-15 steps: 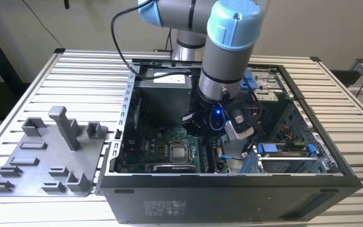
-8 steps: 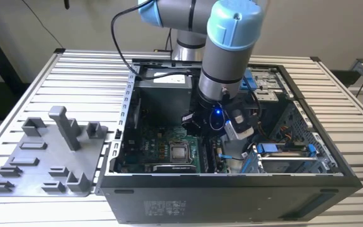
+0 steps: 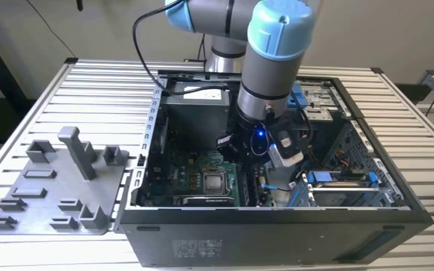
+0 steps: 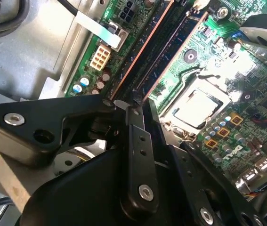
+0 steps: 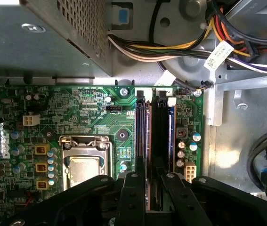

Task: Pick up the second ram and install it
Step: 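Insert the second ram into the second slot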

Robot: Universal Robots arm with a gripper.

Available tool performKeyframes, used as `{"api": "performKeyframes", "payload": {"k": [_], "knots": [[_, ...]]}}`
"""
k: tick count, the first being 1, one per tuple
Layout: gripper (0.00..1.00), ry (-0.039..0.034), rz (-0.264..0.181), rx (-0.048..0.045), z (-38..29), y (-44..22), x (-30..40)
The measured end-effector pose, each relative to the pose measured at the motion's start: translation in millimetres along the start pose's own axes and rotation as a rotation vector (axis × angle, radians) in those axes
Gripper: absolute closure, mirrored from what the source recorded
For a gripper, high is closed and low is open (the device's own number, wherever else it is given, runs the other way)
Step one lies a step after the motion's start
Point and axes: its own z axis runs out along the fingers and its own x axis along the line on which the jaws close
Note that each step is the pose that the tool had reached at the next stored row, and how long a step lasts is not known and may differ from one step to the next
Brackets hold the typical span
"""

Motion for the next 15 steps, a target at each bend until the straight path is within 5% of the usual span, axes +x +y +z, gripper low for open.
{"api": "performKeyframes", "payload": {"k": [2, 10, 15], "knots": [[0.78, -0.0001, 0.0, -0.0003, -2.1, 0.1, 0.0], [0.78, 0.0, 0.001, 0.0, -38.2, 0.6, 0.0], [0.78, 0.0001, 0.001, 0.0, -42.8, 0.7, 0.0]]}}
